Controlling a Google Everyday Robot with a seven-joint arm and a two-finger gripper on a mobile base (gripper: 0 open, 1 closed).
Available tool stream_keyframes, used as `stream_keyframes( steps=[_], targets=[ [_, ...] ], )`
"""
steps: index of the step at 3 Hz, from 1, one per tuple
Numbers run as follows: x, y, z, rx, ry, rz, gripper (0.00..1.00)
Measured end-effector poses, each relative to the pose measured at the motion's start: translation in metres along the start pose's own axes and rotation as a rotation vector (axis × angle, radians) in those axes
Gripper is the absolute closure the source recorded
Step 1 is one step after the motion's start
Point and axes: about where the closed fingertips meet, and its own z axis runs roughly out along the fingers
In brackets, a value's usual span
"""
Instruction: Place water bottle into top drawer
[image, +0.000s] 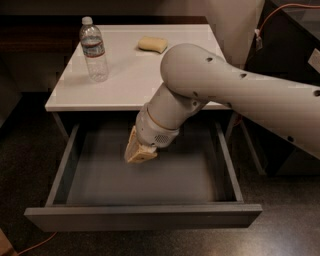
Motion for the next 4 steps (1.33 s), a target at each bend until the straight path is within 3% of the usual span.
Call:
stream_keyframes(
  steps=[1,2,3,4],
  targets=[
    [-0.001,0.001,0.0,0.003,0.003,-0.006,0.1],
    [-0.003,0.0,-0.002,0.008,0.001,0.0,0.0],
    [-0.014,-0.016,-0.014,0.048,-0.031,0.043,0.0],
    [-0.032,-0.046,-0.032,0.106,-0.088,0.111,0.0]
  ],
)
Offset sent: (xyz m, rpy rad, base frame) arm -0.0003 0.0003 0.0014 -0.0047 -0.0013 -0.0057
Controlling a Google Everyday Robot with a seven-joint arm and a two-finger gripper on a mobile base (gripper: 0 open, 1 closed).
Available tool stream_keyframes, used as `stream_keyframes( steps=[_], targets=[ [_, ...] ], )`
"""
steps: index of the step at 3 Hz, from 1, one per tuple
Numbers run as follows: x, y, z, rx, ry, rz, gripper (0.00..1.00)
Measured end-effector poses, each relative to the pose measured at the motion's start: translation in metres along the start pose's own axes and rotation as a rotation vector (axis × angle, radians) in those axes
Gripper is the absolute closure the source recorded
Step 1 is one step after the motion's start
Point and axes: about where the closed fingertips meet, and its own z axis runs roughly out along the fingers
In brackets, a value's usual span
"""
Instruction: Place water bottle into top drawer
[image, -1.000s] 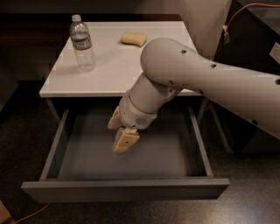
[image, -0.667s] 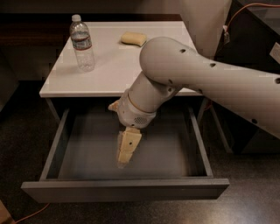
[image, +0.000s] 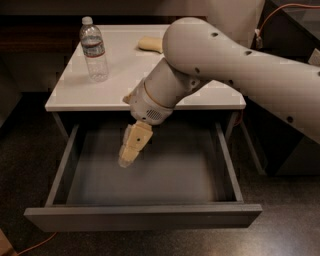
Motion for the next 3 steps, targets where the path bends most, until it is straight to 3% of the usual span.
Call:
stream_keyframes(
  steps=[1,2,3],
  targets=[
    [-0.02,-0.03,-0.012,0.077,-0.065,0.077,0.0],
    [-0.037,-0.077,-0.028,0.212,-0.144,0.189,0.0],
    [-0.043,-0.104,-0.038,0.29,-0.177,0.245,0.0]
  ],
)
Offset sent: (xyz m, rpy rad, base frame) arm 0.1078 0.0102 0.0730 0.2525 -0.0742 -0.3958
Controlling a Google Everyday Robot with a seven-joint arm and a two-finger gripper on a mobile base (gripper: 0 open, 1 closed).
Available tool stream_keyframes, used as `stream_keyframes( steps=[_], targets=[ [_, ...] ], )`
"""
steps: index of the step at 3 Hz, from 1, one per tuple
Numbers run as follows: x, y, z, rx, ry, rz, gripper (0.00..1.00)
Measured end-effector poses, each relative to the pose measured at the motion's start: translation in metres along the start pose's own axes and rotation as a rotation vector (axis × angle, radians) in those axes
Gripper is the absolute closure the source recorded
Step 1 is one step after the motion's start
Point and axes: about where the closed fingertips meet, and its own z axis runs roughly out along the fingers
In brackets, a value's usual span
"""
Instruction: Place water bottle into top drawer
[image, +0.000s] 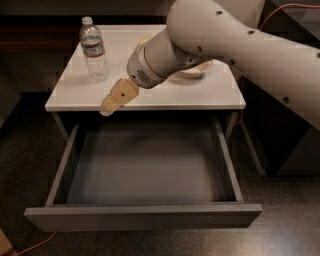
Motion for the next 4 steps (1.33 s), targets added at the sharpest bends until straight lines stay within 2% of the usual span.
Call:
stream_keyframes(
  steps=[1,2,3,4],
  targets=[
    [-0.001,0.0,0.001,-0.003,0.0,-0.002,0.0],
    [-0.013,-0.004,0.017,-0.029,0.006,-0.008,0.0],
    [-0.026,-0.014,0.033,-0.035,0.009,0.0,0.0],
    [-0.039,-0.038,0.049,-0.01,-0.013,0.022,0.0]
  ],
)
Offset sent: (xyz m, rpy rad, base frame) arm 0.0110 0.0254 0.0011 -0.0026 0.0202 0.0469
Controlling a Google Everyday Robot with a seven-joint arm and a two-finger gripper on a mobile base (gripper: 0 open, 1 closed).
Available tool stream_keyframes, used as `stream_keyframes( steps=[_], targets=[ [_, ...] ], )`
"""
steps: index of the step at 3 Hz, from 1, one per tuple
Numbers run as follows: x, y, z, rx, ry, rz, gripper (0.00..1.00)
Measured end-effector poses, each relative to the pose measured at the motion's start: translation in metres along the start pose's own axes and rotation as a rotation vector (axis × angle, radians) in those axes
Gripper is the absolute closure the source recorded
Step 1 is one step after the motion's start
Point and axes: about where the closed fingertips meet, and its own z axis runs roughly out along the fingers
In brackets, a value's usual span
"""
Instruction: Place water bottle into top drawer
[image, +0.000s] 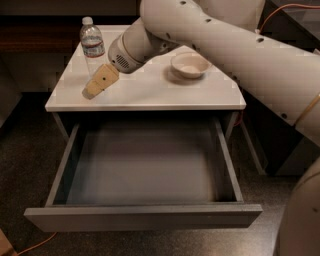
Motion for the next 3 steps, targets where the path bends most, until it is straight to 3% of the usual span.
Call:
stream_keyframes(
  steps=[3],
  targets=[
    [-0.037,-0.078,0.04,0.085,-0.163,0.063,0.0]
  ],
)
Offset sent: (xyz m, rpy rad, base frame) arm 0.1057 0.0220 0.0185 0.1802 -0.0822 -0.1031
